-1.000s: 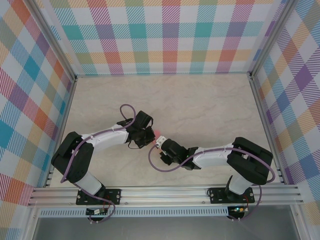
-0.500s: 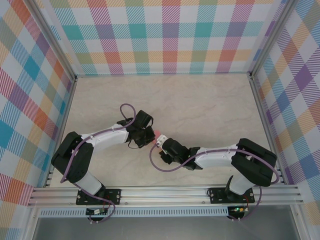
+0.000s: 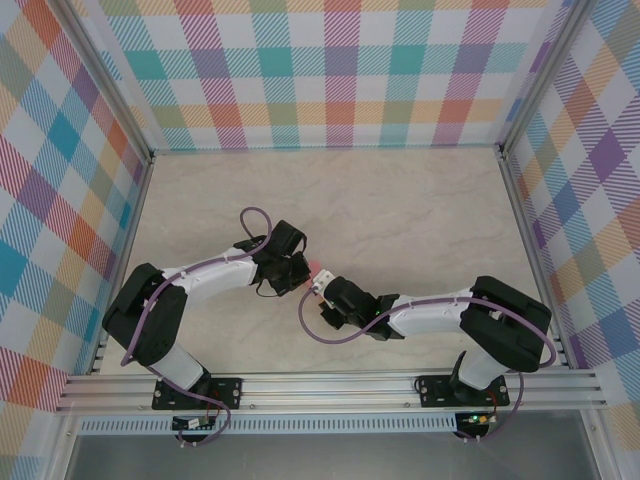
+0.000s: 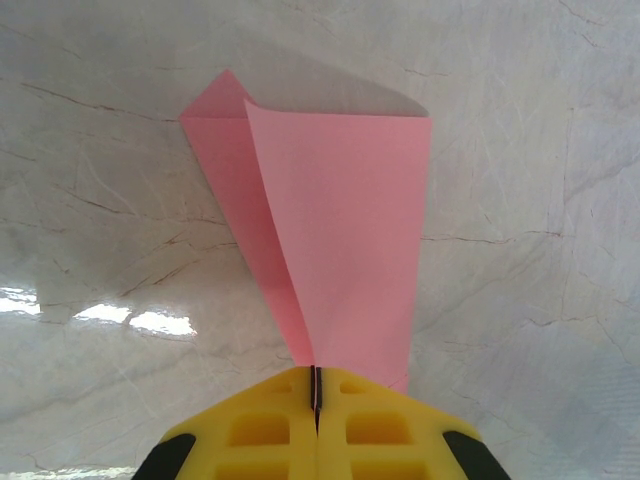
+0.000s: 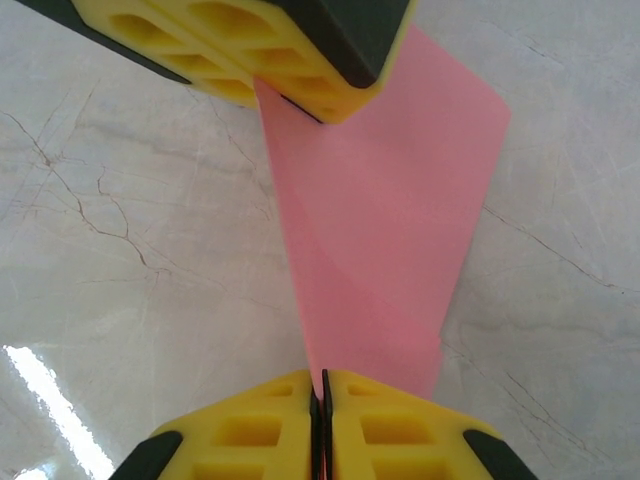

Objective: Fold a paper plane with a square sheet of paper (pick it up from the middle)
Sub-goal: Fold the wing for the fifth time at the center of the table.

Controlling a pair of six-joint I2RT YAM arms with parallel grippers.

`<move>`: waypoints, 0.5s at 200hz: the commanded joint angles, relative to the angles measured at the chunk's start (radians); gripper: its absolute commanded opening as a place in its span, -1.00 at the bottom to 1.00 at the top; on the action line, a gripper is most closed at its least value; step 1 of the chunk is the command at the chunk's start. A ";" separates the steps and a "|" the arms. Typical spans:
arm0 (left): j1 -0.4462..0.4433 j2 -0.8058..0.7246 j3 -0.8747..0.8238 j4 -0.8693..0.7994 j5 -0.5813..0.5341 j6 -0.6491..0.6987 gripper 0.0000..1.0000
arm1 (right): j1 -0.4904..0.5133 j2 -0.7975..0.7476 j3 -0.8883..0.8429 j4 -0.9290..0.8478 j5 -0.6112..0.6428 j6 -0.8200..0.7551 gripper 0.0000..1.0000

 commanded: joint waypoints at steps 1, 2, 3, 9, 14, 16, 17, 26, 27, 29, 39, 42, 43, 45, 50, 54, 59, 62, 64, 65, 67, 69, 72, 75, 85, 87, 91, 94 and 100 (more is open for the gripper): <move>-0.004 0.004 0.031 -0.026 -0.001 0.019 -1.00 | 0.008 0.013 -0.003 0.001 0.014 0.015 -0.83; -0.004 0.004 0.031 -0.026 -0.001 0.020 -1.00 | 0.008 0.013 -0.004 0.001 0.014 0.016 -0.83; -0.004 0.004 0.031 -0.026 -0.001 0.019 -1.00 | 0.007 0.014 -0.004 0.000 0.015 0.016 -0.83; -0.004 0.004 0.031 -0.025 0.000 0.018 -1.00 | 0.008 0.014 -0.004 -0.001 0.013 0.016 -0.85; -0.004 0.004 0.031 -0.026 0.000 0.019 -1.00 | 0.007 0.014 -0.001 -0.002 0.013 0.016 -0.87; -0.004 0.004 0.031 -0.025 0.000 0.019 -1.00 | 0.007 0.015 -0.001 -0.003 0.014 0.016 -0.88; -0.004 0.004 0.030 -0.025 0.000 0.020 -1.00 | 0.007 0.015 -0.001 -0.003 0.014 0.016 -0.88; -0.004 0.002 0.032 -0.026 0.000 0.020 -1.00 | 0.008 0.018 0.002 -0.011 0.016 0.018 -0.93; -0.004 0.002 0.032 -0.026 0.000 0.020 -1.00 | 0.007 0.018 0.002 -0.011 0.016 0.019 -0.94; -0.004 0.001 0.032 -0.025 0.001 0.019 -1.00 | 0.007 0.019 0.004 -0.012 0.016 0.019 -0.95; -0.004 -0.003 0.032 -0.026 0.000 0.022 -1.00 | 0.008 0.019 0.005 -0.012 0.015 0.027 -1.00; -0.004 -0.005 0.031 -0.027 0.000 0.023 -0.99 | 0.007 0.018 0.005 -0.013 0.014 0.030 -1.00; -0.004 -0.006 0.031 -0.027 0.000 0.023 -0.98 | 0.007 0.018 0.005 -0.012 0.014 0.032 -1.00; -0.004 -0.008 0.031 -0.028 -0.002 0.024 -0.96 | 0.008 0.017 0.005 -0.013 0.013 0.035 -1.00; -0.004 -0.011 0.031 -0.029 -0.003 0.025 -0.91 | 0.007 0.016 0.005 -0.012 0.010 0.044 -1.00; -0.004 -0.015 0.031 -0.030 -0.005 0.028 -0.85 | 0.007 0.016 0.005 -0.009 0.004 0.054 -1.00; -0.004 -0.020 0.031 -0.033 -0.008 0.030 -0.74 | 0.007 0.014 0.002 -0.002 -0.013 0.066 -1.00; -0.004 -0.025 0.031 -0.036 -0.011 0.032 -0.68 | 0.007 0.013 0.001 0.003 -0.025 0.072 -1.00; -0.003 -0.028 0.031 -0.037 -0.013 0.034 -0.66 | 0.008 0.013 0.000 0.006 -0.030 0.077 -1.00; -0.004 -0.029 0.031 -0.039 -0.014 0.035 -0.64 | 0.008 0.013 -0.001 0.009 -0.035 0.078 -1.00; -0.004 -0.033 0.032 -0.041 -0.017 0.037 -0.63 | 0.007 0.012 -0.002 0.012 -0.042 0.081 -1.00; -0.004 -0.036 0.032 -0.044 -0.021 0.039 -0.62 | 0.008 0.011 -0.003 0.017 -0.049 0.088 -1.00; -0.004 -0.041 0.032 -0.049 -0.028 0.042 -0.59 | 0.007 0.011 -0.003 0.022 -0.057 0.096 -1.00; -0.004 -0.050 0.032 -0.053 -0.034 0.044 -0.55 | 0.008 0.011 -0.004 0.025 -0.064 0.105 -1.00; -0.003 -0.072 0.028 -0.067 -0.055 0.048 -0.34 | 0.007 0.011 -0.007 0.038 -0.084 0.136 -1.00; -0.003 -0.078 0.027 -0.070 -0.061 0.049 -0.30 | 0.007 0.011 -0.007 0.039 -0.089 0.142 -1.00; -0.003 -0.090 0.025 -0.077 -0.069 0.050 -0.23 | 0.007 0.011 -0.011 0.049 -0.096 0.153 -1.00; -0.003 -0.099 0.024 -0.081 -0.076 0.052 -0.20 | 0.007 0.010 -0.013 0.056 -0.101 0.161 -1.00; -0.003 -0.117 0.022 -0.090 -0.091 0.054 -0.15 | 0.006 0.009 -0.019 0.071 -0.113 0.177 -1.00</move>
